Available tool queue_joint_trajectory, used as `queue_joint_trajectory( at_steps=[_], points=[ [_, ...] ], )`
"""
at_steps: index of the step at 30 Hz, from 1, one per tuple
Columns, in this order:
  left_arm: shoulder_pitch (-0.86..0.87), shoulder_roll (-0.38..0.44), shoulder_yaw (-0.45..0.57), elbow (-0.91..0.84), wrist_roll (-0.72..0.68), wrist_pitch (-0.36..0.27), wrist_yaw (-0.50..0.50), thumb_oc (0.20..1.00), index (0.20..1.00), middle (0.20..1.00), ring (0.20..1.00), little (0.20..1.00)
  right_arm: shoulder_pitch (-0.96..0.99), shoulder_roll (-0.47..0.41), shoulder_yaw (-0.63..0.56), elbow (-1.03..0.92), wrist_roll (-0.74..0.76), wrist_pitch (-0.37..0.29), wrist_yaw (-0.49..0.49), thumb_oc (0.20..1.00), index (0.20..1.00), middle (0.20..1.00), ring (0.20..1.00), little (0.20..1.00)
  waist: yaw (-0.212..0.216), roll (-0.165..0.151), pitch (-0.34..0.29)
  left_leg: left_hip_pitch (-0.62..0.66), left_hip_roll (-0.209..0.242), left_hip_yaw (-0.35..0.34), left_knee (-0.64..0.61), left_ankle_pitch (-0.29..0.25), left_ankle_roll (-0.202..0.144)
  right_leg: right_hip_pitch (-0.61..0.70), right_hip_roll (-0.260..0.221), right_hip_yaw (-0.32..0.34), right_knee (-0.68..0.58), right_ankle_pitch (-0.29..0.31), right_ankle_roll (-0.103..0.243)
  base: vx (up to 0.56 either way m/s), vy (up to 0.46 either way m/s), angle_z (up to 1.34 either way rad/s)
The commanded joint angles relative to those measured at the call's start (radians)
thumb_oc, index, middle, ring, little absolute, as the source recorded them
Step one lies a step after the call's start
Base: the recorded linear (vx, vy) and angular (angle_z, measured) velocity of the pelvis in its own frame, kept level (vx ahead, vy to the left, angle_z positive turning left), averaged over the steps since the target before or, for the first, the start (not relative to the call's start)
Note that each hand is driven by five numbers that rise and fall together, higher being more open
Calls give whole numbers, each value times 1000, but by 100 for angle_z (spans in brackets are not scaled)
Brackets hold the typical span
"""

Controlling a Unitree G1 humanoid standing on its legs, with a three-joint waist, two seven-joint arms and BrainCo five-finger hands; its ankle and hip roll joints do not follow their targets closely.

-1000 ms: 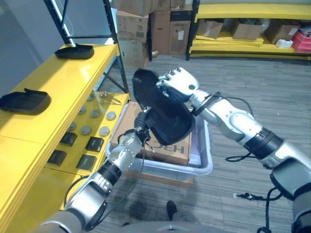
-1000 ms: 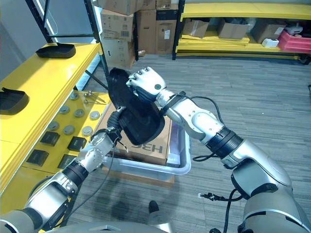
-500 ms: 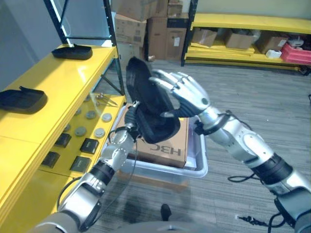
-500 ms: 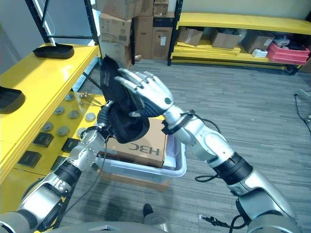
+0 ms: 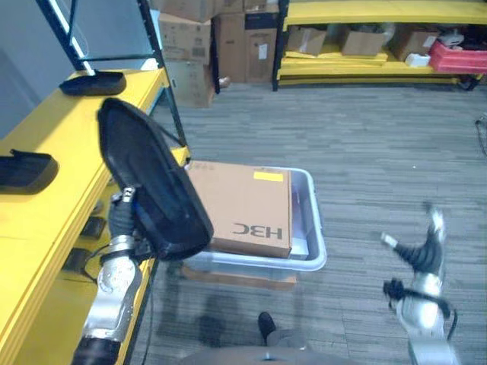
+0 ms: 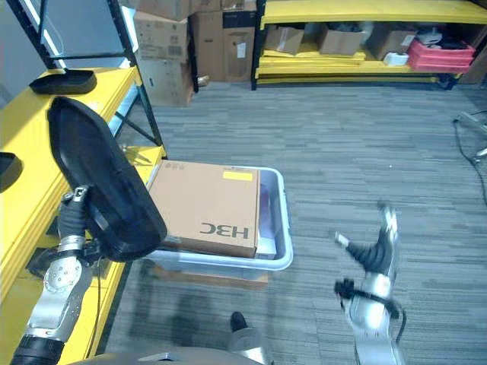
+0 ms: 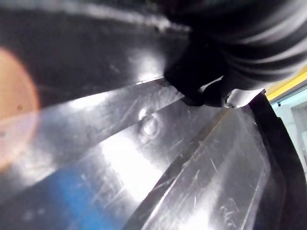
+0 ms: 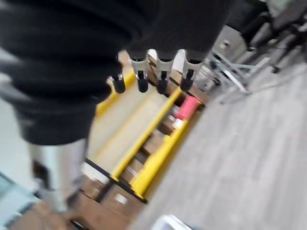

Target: Move parts from the plastic box to the shelf.

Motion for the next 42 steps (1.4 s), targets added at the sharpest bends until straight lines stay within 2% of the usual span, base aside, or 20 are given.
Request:
queue_joint_trajectory(
  at_steps=[1,8,12,15,19,21,23,24,25,26,28,29,32,33,34,35,36,38,40,42],
  points=[
    [-100,22,43,-70,70,-152,-7,200,200,200,200,200,-70,-18,86,174,124,-2,97,1000,1000,1000,1000,1000,0,-21,-33,-12,30,-8,10,29,-22,67,-25,10,67,-144,25,-28,13,3],
    [-190,46,18,-90,157,-171,37,200,200,200,200,200,-210,54,239,643,236,52,190,1000,1000,1000,1000,1000,36,-23,-18,-24,28,-36,14,35,-24,67,-29,-8,70,-143,23,-43,-14,5],
    [-207,78,22,-89,191,-168,48,200,200,200,200,200,-257,64,304,746,234,76,258,1000,1000,1000,1000,1000,65,-27,-10,-39,41,-59,29,46,-32,67,-13,-11,79,-154,10,-34,-82,12],
    [-207,81,31,-100,198,-169,61,200,200,200,200,200,-293,78,297,818,272,76,253,1000,1000,1000,1000,1000,81,-28,12,-67,54,-90,53,59,-42,67,1,-25,78,-156,-2,-109,-178,20],
    [-207,59,17,-115,177,-169,48,200,200,200,200,200,-386,114,269,1037,346,118,279,1000,1000,1000,1000,1000,159,-15,99,-202,56,-210,141,146,-91,73,13,-125,51,-157,-25,-175,-209,70],
    [-218,52,-3,-114,169,-163,33,200,200,200,200,200,-397,105,288,1095,275,152,300,1000,1000,1000,1000,1000,186,-14,123,-264,27,-219,176,180,-96,85,-8,-194,36,-160,-28,-132,-109,89],
    [-221,58,-11,-116,173,-156,19,200,200,200,200,200,-401,100,284,1127,253,169,309,1000,1000,1000,1000,1000,191,-14,118,-287,9,-213,182,173,-87,79,-19,-229,38,-161,-26,-76,-92,115],
    [-212,84,-16,-135,203,-146,-2,200,200,200,200,200,-399,95,263,1170,225,194,318,1000,1000,1000,1000,1000,202,-11,114,-293,-3,-166,203,148,-72,83,-30,-282,47,-168,-24,-47,-68,151],
    [-212,84,-16,-135,203,-145,-2,200,200,200,200,200,-399,95,263,1170,225,194,318,1000,1000,1000,1000,1000,200,-11,112,-297,-4,-168,202,152,-71,79,-30,-283,47,-165,-23,-122,-107,141],
    [-205,106,0,-140,228,-140,2,200,200,200,200,200,-393,92,248,1158,229,192,318,1000,1000,1000,1000,1000,191,-17,103,-278,3,-56,252,96,-40,85,-43,-331,44,-163,-25,-103,-30,82],
    [-196,106,13,-152,230,-144,3,200,200,200,200,200,-389,102,232,1144,255,188,316,1000,1000,1000,1000,1000,189,-30,95,-255,-4,-1,301,30,-24,85,-60,-365,42,-157,-24,-104,-20,80],
    [-196,106,13,-152,230,-144,3,200,200,200,200,200,-390,102,232,1144,255,188,316,1000,1000,1000,1000,1000,188,-31,95,-259,-5,-2,302,32,-23,83,-61,-366,42,-154,-23,-101,-5,78],
    [-206,114,14,-160,245,-145,-3,200,200,200,200,200,-377,125,221,1115,285,178,318,1000,1000,1000,1000,1000,177,-57,80,-216,-23,78,392,-76,-5,76,-87,-441,50,-147,-24,-141,8,82],
    [-223,135,13,-168,293,-143,8,200,200,200,200,200,-373,131,224,1099,281,170,314,1000,1000,1000,1000,1000,168,-64,75,-198,-18,120,417,-105,-5,74,-96,-482,49,-143,-22,-126,69,114],
    [-259,199,6,-175,413,-129,48,200,200,200,200,200,-371,135,238,1083,264,162,303,1000,1000,1000,1000,1000,158,-56,58,-155,-1,143,358,-153,-12,72,-98,-523,54,-145,-2,-104,142,138],
    [-269,223,0,-174,445,-128,63,200,200,200,200,200,-365,140,245,1080,251,161,301,1000,1000,1000,1000,1000,152,-47,45,-121,3,143,272,-139,-13,68,-98,-549,63,-138,7,-34,130,174],
    [-269,224,-2,-174,447,-128,66,200,200,200,200,200,-364,142,245,1079,250,161,300,1000,1000,1000,1000,1000,149,-49,44,-113,-1,141,254,-130,-12,69,-99,-552,64,-137,9,6,147,174],
    [-286,239,0,-180,437,-123,92,200,200,200,200,200,-379,148,245,1066,247,158,271,1000,1000,1000,1000,1000,154,-62,24,-101,-47,85,160,-110,21,55,-131,-576,85,-108,35,56,278,130],
    [-268,246,13,-209,424,-127,97,200,200,200,200,200,-389,150,246,1057,241,157,254,1000,1000,1000,1000,1000,158,-63,27,-94,-64,76,148,-113,42,47,-144,-567,123,-115,38,36,253,43],
    [-246,229,29,-232,392,-142,131,200,200,200,200,200,-398,161,299,921,170,124,200,1000,1000,1000,1000,1000,144,-65,62,-71,-93,94,120,-114,83,-24,-188,-515,265,-112,63,-38,380,24]
  ],
)
